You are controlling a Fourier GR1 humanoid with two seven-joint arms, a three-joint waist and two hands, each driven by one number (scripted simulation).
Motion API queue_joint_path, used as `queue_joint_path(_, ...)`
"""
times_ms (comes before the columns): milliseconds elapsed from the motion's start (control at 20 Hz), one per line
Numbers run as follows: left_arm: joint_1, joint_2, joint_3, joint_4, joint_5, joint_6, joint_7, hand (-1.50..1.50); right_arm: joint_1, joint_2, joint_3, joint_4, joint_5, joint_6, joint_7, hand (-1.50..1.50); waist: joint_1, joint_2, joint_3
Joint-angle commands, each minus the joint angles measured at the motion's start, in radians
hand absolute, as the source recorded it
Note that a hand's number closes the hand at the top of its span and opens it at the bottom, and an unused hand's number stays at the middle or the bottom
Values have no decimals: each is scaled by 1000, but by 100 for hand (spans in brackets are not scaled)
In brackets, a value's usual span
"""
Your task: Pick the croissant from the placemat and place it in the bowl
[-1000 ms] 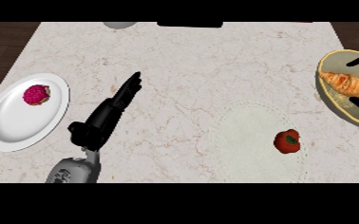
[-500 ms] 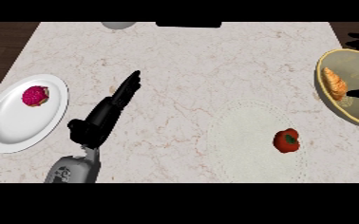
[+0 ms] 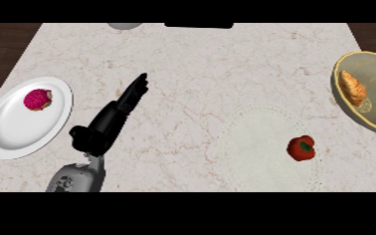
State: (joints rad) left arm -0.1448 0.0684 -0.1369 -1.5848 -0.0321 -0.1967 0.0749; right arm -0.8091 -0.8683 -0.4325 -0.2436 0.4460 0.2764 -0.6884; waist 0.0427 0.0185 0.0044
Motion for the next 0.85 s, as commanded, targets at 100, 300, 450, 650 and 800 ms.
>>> queue_joint_path(100,-13,-19,-7,13,-1,4,-3,0,35,-115,-101,105,-78,55,13,-150,-3,6,2)
queue_joint_path(300,14,-17,-18,5,-15,6,-28,0,86,-192,-138,123,-110,117,-35,-150,0,13,6)
queue_joint_path(450,12,-6,2,4,0,-2,-32,0,109,-204,-171,141,-140,131,-47,-150,6,17,9)
queue_joint_path(650,11,-4,-9,-21,6,-14,-10,0,150,-236,-166,142,-135,197,-67,-150,10,16,13)
queue_joint_path(800,-22,-10,9,4,15,-8,-3,0,160,-237,-173,133,-145,231,-85,-150,-1,20,14)
